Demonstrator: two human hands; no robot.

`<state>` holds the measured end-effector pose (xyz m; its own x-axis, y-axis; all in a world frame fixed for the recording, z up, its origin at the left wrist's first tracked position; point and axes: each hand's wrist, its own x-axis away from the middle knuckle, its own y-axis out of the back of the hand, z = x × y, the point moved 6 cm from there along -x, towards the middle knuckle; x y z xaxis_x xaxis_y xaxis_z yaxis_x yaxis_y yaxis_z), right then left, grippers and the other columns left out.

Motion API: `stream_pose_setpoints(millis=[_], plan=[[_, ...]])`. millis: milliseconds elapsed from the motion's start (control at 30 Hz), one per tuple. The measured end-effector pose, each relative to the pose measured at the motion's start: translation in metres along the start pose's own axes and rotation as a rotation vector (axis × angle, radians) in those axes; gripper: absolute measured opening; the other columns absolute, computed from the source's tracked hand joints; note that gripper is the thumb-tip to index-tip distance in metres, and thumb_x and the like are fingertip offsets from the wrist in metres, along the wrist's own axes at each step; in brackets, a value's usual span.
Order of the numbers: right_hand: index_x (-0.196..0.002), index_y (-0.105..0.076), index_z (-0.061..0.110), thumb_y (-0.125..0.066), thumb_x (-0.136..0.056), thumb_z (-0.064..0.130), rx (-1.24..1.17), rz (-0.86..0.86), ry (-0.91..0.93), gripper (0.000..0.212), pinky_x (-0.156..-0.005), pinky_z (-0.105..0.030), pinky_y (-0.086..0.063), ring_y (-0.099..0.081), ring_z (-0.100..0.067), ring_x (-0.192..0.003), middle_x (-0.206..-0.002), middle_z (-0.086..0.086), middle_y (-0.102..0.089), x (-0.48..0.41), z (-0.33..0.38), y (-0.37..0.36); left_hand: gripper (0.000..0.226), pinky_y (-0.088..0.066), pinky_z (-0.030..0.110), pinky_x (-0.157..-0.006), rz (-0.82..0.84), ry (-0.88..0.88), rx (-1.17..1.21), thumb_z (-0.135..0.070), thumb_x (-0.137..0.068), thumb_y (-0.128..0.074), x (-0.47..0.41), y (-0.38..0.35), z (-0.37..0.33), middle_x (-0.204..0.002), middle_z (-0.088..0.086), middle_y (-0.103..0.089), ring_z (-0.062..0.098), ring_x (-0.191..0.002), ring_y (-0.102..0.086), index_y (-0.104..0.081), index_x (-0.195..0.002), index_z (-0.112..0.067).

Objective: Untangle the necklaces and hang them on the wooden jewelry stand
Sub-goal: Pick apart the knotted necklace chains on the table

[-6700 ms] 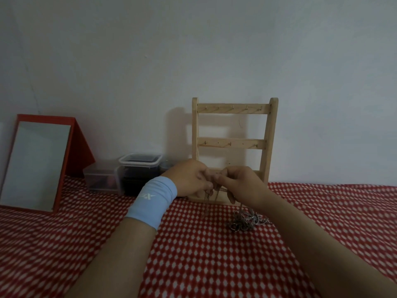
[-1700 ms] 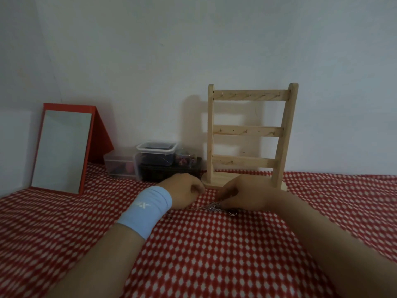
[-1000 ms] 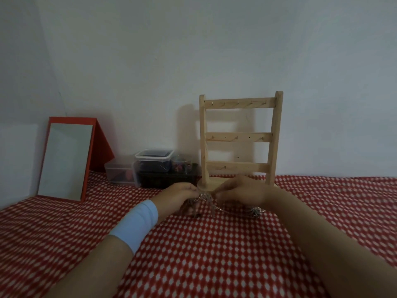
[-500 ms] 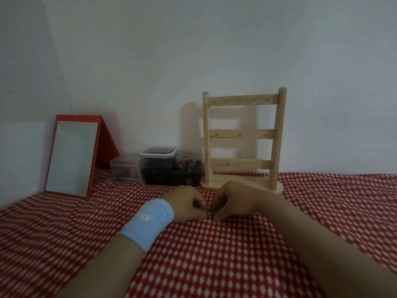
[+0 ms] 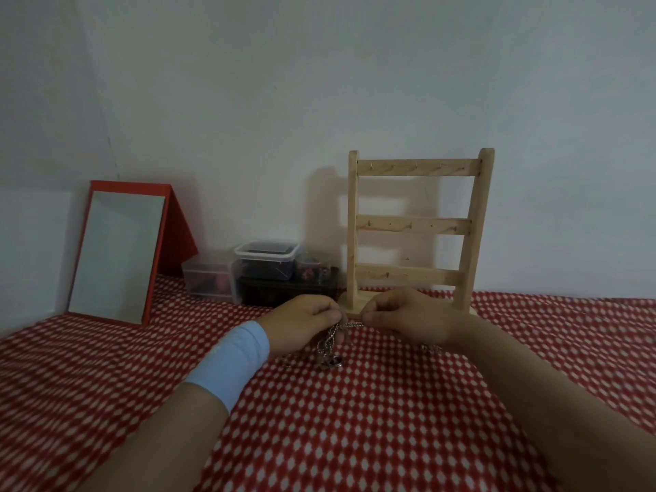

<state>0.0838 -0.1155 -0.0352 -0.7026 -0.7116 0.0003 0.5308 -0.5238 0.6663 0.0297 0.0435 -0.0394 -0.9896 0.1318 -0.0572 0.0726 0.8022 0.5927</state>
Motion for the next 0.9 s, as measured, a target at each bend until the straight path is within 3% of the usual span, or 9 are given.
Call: stream_pose_setpoints(millis=[133, 267, 400, 500, 600, 667, 733, 800, 900], plan=[[-0.102, -0.078, 0.024, -0.061, -0.101, 0.025, -0.015, -0.055, 0.035, 0.018, -0.090, -0.020, -0.048, -0.068, 0.002, -0.097, -0.104, 0.013, -0.076, 0.000, 0.005, 0.000, 0.021, -0.050, 0.019, -0.076, -0.029, -0.030, 0.081, -0.020, -0.102, -0.048, 0.002, 0.003, -0.008, -0.079, -0.004, -0.073, 0.004, -0.075, -0.067, -0.066, -0.093, -0.017], [-0.100, -0.081, 0.015, -0.060, -0.100, 0.028, -0.111, -0.067, 0.041, 0.024, -0.075, -0.014, -0.048, -0.069, -0.004, -0.079, -0.099, 0.002, -0.078, 0.003, 0.013, -0.001, 0.022, -0.051, 0.031, -0.087, -0.065, -0.039, 0.086, -0.025, -0.103, -0.045, 0.003, 0.002, -0.013, -0.084, 0.000, -0.072, 0.012, -0.084, -0.067, -0.064, -0.092, -0.021], [-0.098, -0.080, 0.015, -0.065, -0.098, 0.023, -0.129, -0.032, 0.055, 0.017, -0.101, -0.031, -0.051, -0.072, -0.013, -0.097, -0.101, -0.005, -0.078, 0.008, 0.014, 0.000, 0.028, -0.044, 0.029, -0.092, -0.166, 0.003, -0.007, -0.030, -0.105, -0.038, 0.002, 0.008, -0.016, -0.099, 0.000, -0.065, 0.013, -0.096, -0.059, -0.062, -0.094, -0.023], [-0.099, -0.080, 0.016, -0.061, -0.100, 0.021, -0.142, -0.019, 0.027, 0.020, -0.095, -0.029, -0.054, -0.073, -0.008, -0.096, -0.101, 0.005, -0.079, 0.011, 0.010, 0.002, 0.033, -0.047, 0.036, -0.092, -0.202, 0.073, 0.411, -0.018, -0.103, -0.043, 0.003, 0.013, -0.011, -0.088, 0.003, -0.064, 0.018, -0.088, -0.059, -0.063, -0.076, -0.016], [-0.098, -0.078, 0.016, -0.056, -0.103, 0.021, -0.172, -0.022, 0.021, 0.023, -0.080, -0.020, -0.050, -0.072, -0.001, -0.086, -0.096, 0.008, -0.079, 0.013, 0.010, 0.005, 0.044, -0.046, 0.033, -0.073, -0.132, 0.181, 0.890, -0.030, -0.102, -0.044, 0.004, 0.008, -0.002, -0.074, 0.006, -0.060, 0.018, -0.069, -0.055, -0.049, -0.062, -0.013], [-0.094, -0.076, 0.013, -0.055, -0.104, 0.018, -0.193, -0.026, 0.010, 0.024, -0.067, -0.013, -0.047, -0.067, 0.005, -0.067, -0.080, 0.011, -0.076, 0.013, 0.011, 0.007, 0.043, -0.046, 0.033, -0.076, -0.187, 0.259, 0.610, -0.040, -0.096, -0.055, 0.005, 0.012, 0.005, -0.074, 0.003, -0.062, 0.017, -0.071, -0.058, -0.057, -0.063, -0.013], [-0.086, -0.073, 0.014, -0.052, -0.105, 0.015, -0.196, -0.036, -0.026, 0.028, -0.054, -0.011, -0.043, -0.058, 0.004, -0.051, -0.061, 0.013, -0.068, 0.014, 0.009, 0.009, 0.039, -0.045, 0.029, -0.072, -0.244, 0.287, 0.115, -0.040, -0.091, -0.064, 0.006, 0.026, 0.011, -0.068, -0.003, -0.060, 0.013, -0.070, -0.057, -0.058, -0.061, -0.017], [-0.081, -0.074, 0.017, -0.053, -0.104, 0.018, -0.144, -0.056, -0.054, 0.031, -0.055, -0.015, -0.042, -0.056, 0.001, -0.051, -0.059, 0.012, -0.065, 0.013, 0.005, 0.011, 0.038, -0.041, 0.026, -0.064, -0.232, 0.260, -0.221, -0.034, -0.087, -0.070, 0.005, 0.034, 0.018, -0.063, -0.006, -0.053, 0.010, -0.064, -0.052, -0.051, -0.058, -0.020], [-0.083, -0.074, 0.019, -0.051, -0.105, 0.020, -0.064, -0.054, -0.088, 0.032, -0.053, -0.011, -0.042, -0.057, 0.007, -0.050, -0.060, 0.016, -0.068, 0.011, 0.002, 0.008, 0.017, -0.050, 0.030, -0.083, -0.315, 0.204, -0.509, -0.025, -0.082, -0.070, 0.007, 0.040, 0.020, -0.088, -0.006, -0.062, 0.012, -0.085, -0.060, -0.056, -0.074, -0.028]])
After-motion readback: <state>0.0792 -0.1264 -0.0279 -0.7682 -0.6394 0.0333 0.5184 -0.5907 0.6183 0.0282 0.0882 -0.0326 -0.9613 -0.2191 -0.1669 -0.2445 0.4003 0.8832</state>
